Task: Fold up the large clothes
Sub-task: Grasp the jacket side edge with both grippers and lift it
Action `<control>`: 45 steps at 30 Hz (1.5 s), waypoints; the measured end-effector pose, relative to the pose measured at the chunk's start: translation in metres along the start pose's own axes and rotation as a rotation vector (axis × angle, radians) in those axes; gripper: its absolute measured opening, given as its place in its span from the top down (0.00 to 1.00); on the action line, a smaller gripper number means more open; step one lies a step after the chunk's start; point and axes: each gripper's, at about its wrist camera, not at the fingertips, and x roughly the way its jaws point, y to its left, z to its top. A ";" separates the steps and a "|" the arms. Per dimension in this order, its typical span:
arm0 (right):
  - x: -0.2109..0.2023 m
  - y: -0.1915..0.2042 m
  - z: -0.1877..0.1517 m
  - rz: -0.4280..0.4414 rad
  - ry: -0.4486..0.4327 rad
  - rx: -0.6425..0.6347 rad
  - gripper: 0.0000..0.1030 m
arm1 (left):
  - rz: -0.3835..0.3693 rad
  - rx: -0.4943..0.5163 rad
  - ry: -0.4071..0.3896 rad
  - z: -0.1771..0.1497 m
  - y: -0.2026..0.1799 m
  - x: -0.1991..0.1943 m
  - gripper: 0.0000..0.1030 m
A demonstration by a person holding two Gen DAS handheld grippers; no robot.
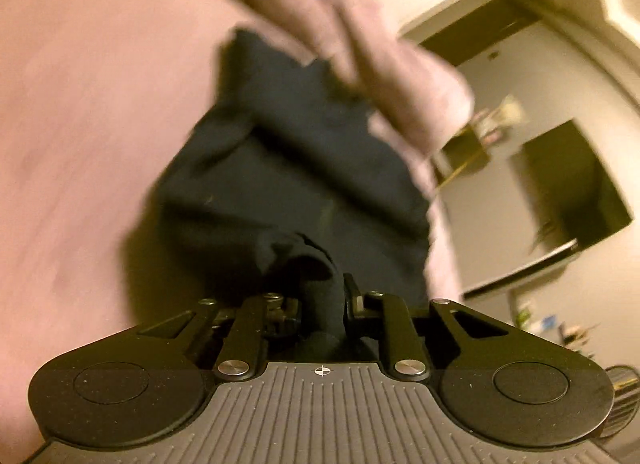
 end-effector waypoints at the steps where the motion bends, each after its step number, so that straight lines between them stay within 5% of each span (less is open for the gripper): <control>1: 0.009 0.004 0.016 0.017 -0.030 0.010 0.81 | -0.009 0.006 -0.028 0.019 -0.008 0.008 0.81; 11: 0.106 0.026 0.200 -0.122 -0.369 0.013 0.82 | 0.021 -0.175 -0.322 0.216 -0.016 0.112 0.82; 16: 0.175 0.030 0.268 -0.235 -0.443 -0.026 0.82 | 0.145 -0.088 -0.351 0.271 -0.019 0.180 0.82; 21: 0.255 0.003 0.297 -0.361 -0.444 -0.037 0.82 | 0.263 -0.059 -0.349 0.282 0.012 0.242 0.82; 25: 0.300 -0.027 0.286 -0.457 -0.422 -0.084 0.82 | 0.350 -0.038 -0.314 0.271 0.044 0.290 0.78; 27: 0.316 -0.041 0.278 -0.478 -0.417 -0.113 0.82 | 0.357 -0.015 -0.358 0.256 0.053 0.298 0.77; 31: 0.326 -0.067 0.265 -0.434 -0.456 -0.090 0.81 | 0.363 0.043 -0.415 0.245 0.049 0.294 0.77; 37: 0.297 -0.056 0.270 -0.309 -0.497 -0.048 0.77 | 0.278 0.150 -0.455 0.254 0.016 0.253 0.72; 40: 0.278 -0.070 0.277 -0.167 -0.516 0.113 0.57 | 0.165 -0.121 -0.349 0.276 0.052 0.247 0.67; 42: 0.271 -0.083 0.281 -0.149 -0.516 0.242 0.21 | 0.104 -0.397 -0.310 0.280 0.089 0.243 0.51; 44: 0.258 -0.094 0.279 -0.178 -0.572 0.298 0.20 | 0.121 -0.448 -0.375 0.276 0.105 0.231 0.45; 45: 0.252 -0.097 0.280 -0.196 -0.568 0.305 0.20 | 0.188 -0.411 -0.414 0.276 0.104 0.221 0.27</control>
